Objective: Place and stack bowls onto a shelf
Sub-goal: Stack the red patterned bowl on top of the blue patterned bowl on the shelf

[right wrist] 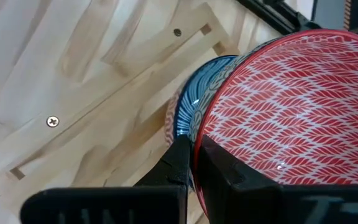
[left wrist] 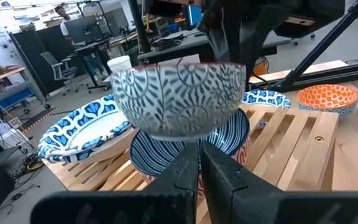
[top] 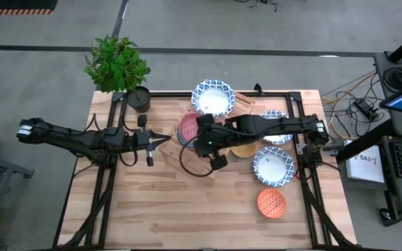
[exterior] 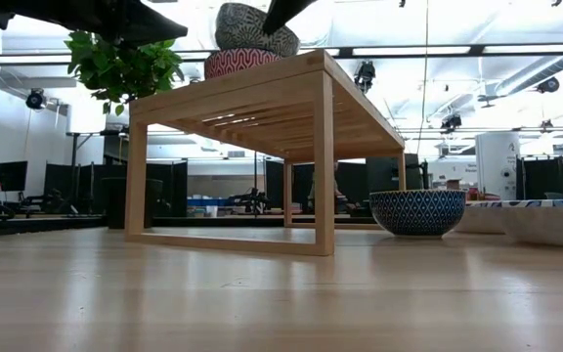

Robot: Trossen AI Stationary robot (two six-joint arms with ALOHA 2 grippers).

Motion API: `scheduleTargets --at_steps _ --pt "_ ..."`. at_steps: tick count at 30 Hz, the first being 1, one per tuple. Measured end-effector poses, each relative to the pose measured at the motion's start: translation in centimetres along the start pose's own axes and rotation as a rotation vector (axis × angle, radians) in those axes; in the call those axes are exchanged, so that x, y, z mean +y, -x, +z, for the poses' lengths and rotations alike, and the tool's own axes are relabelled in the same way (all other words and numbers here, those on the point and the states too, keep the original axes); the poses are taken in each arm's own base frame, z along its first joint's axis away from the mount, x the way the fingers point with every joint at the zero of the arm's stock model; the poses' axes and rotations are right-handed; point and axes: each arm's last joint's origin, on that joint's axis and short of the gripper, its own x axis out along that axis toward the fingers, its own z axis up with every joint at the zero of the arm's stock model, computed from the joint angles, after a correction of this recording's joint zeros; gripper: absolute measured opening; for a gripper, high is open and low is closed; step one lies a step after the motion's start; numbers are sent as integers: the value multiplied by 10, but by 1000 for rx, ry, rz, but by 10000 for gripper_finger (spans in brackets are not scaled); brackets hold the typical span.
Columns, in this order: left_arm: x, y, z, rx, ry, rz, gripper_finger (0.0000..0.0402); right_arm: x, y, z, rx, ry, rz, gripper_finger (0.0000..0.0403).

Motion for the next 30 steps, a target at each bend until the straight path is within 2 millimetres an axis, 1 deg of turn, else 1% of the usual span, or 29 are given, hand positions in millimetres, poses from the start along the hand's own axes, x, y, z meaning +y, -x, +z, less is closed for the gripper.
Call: scheduleTargets --at_steps 11,17,23,30 --pt "0 0 0 1 -3 0 0 3 -16 0 33 23 18 16" --pt "0 0 0 1 -3 0 0 3 -16 0 34 22 12 44" --pt "0 0 0 1 -3 0 0 1 -11 0 47 14 -35 81" --pt "0 0 0 1 -3 0 0 -3 5 -1 14 -20 -62 107"
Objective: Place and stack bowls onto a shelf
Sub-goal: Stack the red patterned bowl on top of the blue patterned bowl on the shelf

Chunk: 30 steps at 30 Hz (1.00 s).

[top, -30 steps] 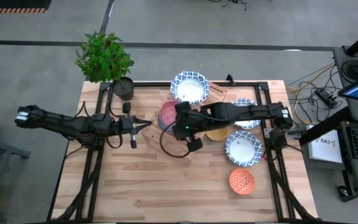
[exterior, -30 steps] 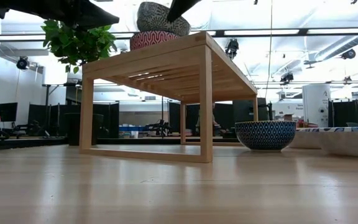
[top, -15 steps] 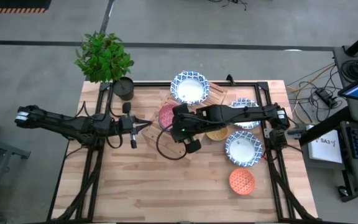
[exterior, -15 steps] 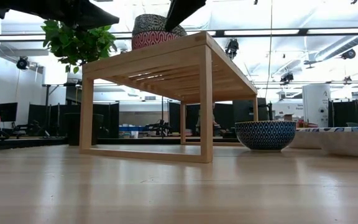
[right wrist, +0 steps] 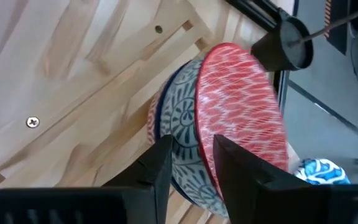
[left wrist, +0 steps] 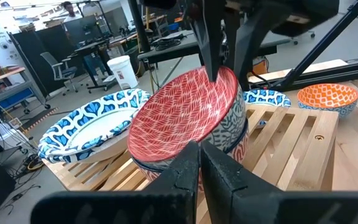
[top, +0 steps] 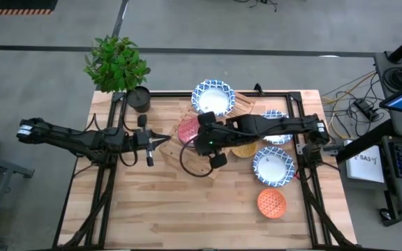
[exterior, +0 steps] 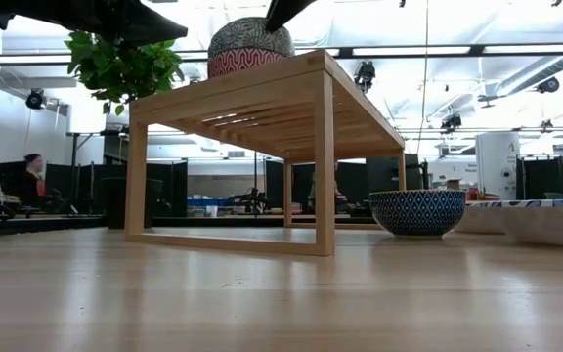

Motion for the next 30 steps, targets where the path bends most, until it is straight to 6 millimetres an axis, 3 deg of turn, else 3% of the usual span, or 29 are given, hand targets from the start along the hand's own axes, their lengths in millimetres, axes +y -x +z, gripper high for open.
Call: scheduleTargets --at_steps 7,20,30 --pt "0 0 0 1 0 -1 0 -1 5 0 -14 -85 14 107" --pt "0 0 0 1 0 -1 0 2 -5 0 10 -86 28 48" --pt "0 0 0 1 0 -1 0 3 -2 -2 26 -143 30 76"
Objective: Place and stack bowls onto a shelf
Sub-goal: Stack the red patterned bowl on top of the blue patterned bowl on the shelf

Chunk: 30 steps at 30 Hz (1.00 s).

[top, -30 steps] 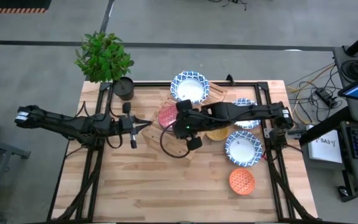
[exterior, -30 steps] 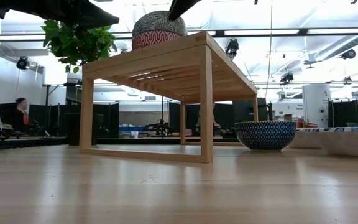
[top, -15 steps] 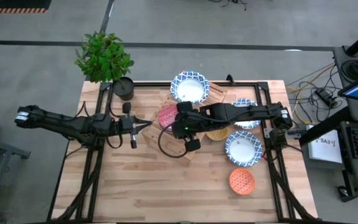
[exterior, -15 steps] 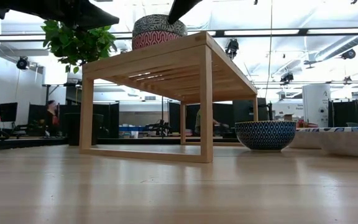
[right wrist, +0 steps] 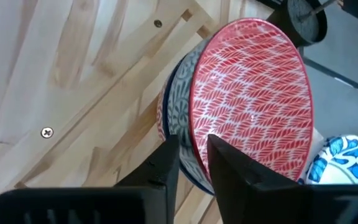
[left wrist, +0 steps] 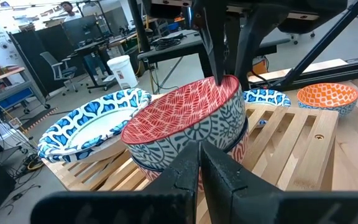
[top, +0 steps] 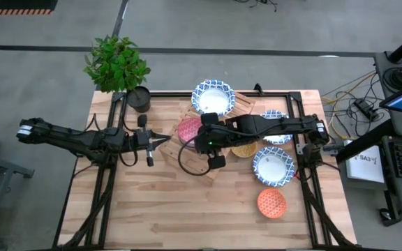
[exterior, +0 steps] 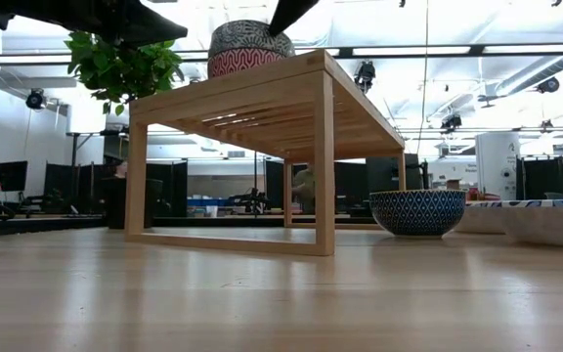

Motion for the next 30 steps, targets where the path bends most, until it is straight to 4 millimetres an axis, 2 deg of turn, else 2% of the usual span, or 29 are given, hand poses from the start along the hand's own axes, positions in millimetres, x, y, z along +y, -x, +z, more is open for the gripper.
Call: scheduleTargets --at_steps 6,12,15,19,23,26,30 --pt "0 0 0 0 0 0 0 1 2 0 1 -25 2 110" --pt "0 0 0 0 0 0 0 0 20 6 -53 -56 -2 128" --pt "0 0 0 1 0 -1 0 -2 23 12 -120 -93 -12 129" --pt "0 0 0 1 0 -1 0 1 11 21 -229 -116 11 107" --pt "0 0 0 0 0 -1 0 7 -8 24 -296 -131 -7 59" --pt "0 0 0 0 0 0 0 13 -24 19 -297 -127 -7 19" --pt "0 0 0 4 -1 -1 0 18 -38 13 -281 -126 -4 13"
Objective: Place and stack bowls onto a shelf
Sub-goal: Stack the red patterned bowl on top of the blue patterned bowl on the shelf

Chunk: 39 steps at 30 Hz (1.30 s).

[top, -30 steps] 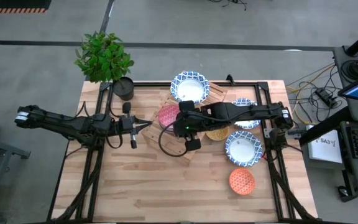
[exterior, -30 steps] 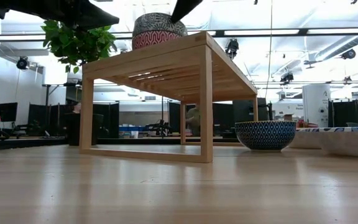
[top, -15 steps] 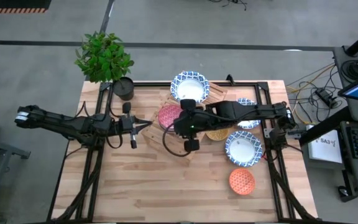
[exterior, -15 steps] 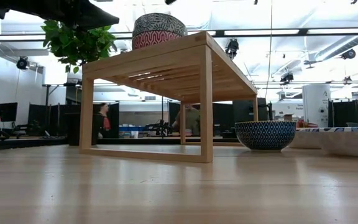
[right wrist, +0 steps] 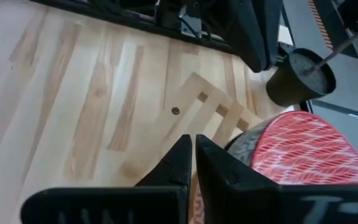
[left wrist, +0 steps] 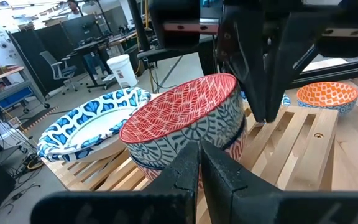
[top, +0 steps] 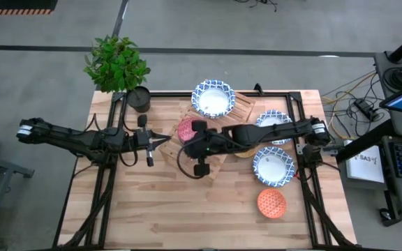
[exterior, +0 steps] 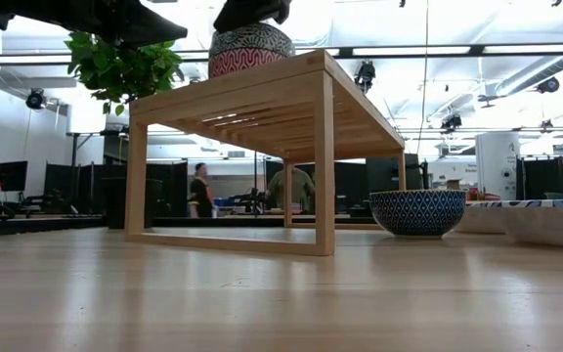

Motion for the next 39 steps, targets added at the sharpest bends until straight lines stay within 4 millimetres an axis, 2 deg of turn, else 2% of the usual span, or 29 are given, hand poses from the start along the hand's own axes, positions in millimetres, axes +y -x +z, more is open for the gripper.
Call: scheduleTargets --at_steps 5,13,22,39 --pt "0 0 0 -1 0 0 0 1 -2 0 -12 -1 1 13" --pt "0 0 0 -1 0 0 0 -3 10 17 -111 -1 -8 13" --pt "0 0 0 -2 4 0 0 -6 -3 5 -80 -15 -17 13" --pt "0 0 2 -7 6 -3 0 -5 -6 6 -124 -44 21 13"
